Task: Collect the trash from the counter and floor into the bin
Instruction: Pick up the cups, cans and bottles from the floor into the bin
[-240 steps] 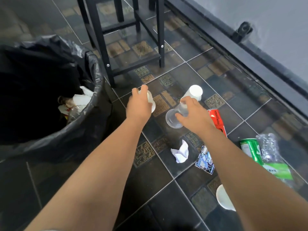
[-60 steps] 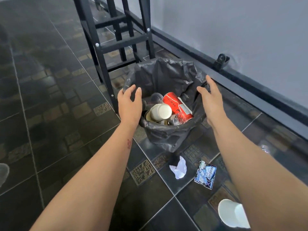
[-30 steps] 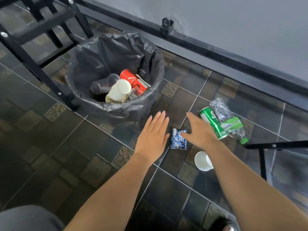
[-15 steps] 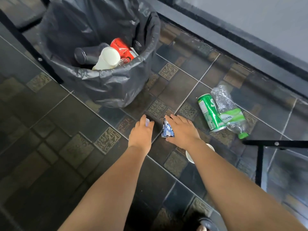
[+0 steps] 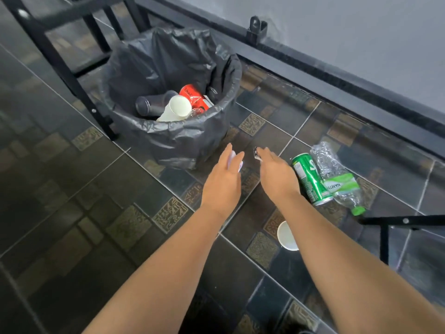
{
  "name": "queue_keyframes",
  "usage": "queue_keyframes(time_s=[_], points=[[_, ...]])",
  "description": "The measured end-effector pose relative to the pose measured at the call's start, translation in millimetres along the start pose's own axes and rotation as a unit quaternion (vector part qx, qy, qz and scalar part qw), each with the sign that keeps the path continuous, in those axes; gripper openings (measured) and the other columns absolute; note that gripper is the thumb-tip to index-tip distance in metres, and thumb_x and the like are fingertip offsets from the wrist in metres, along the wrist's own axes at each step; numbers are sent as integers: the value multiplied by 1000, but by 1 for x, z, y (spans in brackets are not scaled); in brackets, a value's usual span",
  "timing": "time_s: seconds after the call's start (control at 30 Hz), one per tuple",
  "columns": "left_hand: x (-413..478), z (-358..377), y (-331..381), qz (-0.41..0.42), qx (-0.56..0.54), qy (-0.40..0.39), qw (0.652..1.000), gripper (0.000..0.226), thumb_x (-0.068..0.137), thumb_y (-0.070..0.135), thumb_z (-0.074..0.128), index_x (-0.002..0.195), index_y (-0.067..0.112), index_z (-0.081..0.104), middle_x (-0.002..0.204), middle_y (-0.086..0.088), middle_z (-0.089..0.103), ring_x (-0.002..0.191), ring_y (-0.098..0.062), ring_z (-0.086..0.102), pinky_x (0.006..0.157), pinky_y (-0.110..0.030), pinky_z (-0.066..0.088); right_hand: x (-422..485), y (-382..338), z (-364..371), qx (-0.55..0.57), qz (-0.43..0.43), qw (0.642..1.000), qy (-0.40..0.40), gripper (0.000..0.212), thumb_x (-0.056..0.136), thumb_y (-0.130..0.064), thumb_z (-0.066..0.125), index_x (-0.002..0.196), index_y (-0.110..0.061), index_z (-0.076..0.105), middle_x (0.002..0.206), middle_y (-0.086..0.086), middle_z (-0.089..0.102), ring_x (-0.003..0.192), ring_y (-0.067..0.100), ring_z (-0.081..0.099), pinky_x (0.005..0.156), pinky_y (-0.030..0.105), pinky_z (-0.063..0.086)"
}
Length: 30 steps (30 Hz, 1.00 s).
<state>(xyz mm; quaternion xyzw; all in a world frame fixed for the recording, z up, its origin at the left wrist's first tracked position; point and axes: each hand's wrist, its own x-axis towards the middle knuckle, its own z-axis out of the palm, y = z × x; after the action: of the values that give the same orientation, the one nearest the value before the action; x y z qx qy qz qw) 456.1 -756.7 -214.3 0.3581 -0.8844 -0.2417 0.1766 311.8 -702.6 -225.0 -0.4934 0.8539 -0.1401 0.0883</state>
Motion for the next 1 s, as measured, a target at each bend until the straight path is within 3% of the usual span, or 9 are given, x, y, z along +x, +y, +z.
queue_keyframes(time_s=[0.17, 0.23, 0.37, 0.43, 0.5, 0.57, 0.67, 0.8, 1.0], points=[[33, -43, 47, 109, -90, 155, 978, 45, 97, 6, 55, 142, 10, 53, 159, -14, 32, 143, -24, 36, 97, -34, 47, 24, -22, -55, 134, 29, 975, 175, 46, 99, -7, 39, 144, -18, 47, 150, 11, 44, 133, 30, 48, 105, 42, 41], [49, -70, 52, 100, -119, 219, 963, 45, 97, 6, 54, 142, 9, 51, 159, -15, 31, 144, -23, 33, 100, -29, 45, 32, -39, -73, 151, 20, 965, 211, 44, 102, -12, 38, 145, -19, 44, 150, 8, 45, 132, 29, 47, 104, 39, 40], [73, -120, 27, 38, -81, 306, 948, 44, 99, 7, 54, 142, 9, 49, 160, -15, 26, 144, -18, 29, 99, -3, 30, 49, -82, -95, 195, -54, 947, 250, 44, 103, -15, 39, 146, -19, 42, 150, 6, 44, 134, 25, 44, 106, 35, 37], [80, -135, 4, -22, -23, 286, 958, 45, 101, 12, 52, 146, 12, 46, 163, -10, 22, 143, -18, 34, 100, -14, 35, 58, -103, -99, 198, -95, 949, 228, 46, 103, -15, 39, 149, -19, 38, 155, 6, 37, 140, 23, 37, 110, 33, 33], [85, -139, -19, -71, 56, 232, 968, 50, 103, 20, 50, 150, 13, 39, 164, -11, 18, 142, -26, 38, 106, -36, 40, 68, -118, -95, 159, -133, 965, 161, 48, 104, -19, 37, 152, -19, 31, 159, 8, 28, 147, 22, 26, 115, 33, 26], [86, -139, -36, -106, 136, 153, 973, 56, 105, 32, 42, 154, 11, 29, 162, -16, 23, 144, -35, 32, 115, -50, 30, 80, -124, -86, 73, -153, 981, 92, 50, 106, -28, 33, 154, -20, 24, 161, 7, 21, 150, 21, 15, 119, 36, 17], [86, -134, -44, -109, 199, 108, 968, 57, 106, 40, 29, 154, 9, 30, 158, -16, 34, 148, -34, 26, 121, -51, 16, 91, -123, -76, 2, -155, 986, 63, 54, 103, -39, 35, 154, -23, 24, 162, 4, 20, 150, 19, 11, 122, 40, 8], [79, -128, -38, -76, 222, 153, 960, 65, 101, 45, 17, 149, 7, 41, 155, -15, 41, 147, -30, 32, 121, -51, 17, 89, -114, -80, 52, -166, 981, 84, 55, 100, -41, 41, 151, -23, 33, 160, 1, 26, 150, 17, 16, 121, 38, 10], [58, -98, -12, 1, 235, 163, 958, 61, 105, 41, 28, 153, 4, 32, 160, -16, 30, 150, -29, 25, 122, -50, 13, 67, -53, -85, 80, -89, 984, 131, 51, 100, -35, 46, 147, -16, 40, 155, 6, 37, 145, 23, 29, 118, 40, 23]])
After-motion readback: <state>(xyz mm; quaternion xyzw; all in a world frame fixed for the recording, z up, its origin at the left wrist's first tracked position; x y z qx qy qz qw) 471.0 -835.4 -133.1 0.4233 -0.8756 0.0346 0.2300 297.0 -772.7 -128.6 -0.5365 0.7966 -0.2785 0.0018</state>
